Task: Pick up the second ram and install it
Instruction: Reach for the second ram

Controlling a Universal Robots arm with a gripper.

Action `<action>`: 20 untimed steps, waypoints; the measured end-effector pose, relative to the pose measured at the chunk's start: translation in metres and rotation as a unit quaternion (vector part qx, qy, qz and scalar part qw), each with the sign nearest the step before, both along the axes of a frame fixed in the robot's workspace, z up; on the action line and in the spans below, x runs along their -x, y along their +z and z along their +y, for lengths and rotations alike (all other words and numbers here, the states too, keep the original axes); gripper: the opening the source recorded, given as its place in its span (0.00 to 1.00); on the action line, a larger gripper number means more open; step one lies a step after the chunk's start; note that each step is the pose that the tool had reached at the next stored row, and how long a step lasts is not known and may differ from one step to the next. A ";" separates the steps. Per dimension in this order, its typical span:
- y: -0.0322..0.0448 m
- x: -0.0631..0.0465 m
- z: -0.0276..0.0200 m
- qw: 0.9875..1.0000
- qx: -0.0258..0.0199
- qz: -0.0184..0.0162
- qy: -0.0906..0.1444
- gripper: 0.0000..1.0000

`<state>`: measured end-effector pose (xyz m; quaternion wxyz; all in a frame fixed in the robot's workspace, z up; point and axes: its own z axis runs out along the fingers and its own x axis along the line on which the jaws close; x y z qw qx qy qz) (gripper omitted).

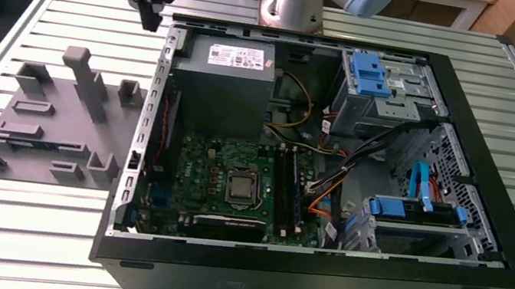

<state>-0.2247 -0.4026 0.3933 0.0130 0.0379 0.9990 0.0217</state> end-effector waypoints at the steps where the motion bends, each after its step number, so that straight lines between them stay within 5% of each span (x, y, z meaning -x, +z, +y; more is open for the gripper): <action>1: 0.0000 0.001 -0.0008 1.000 0.000 0.000 0.000 0.11; 20: -0.0002 0.018 -0.0057 1.000 0.000 0.000 0.000 0.11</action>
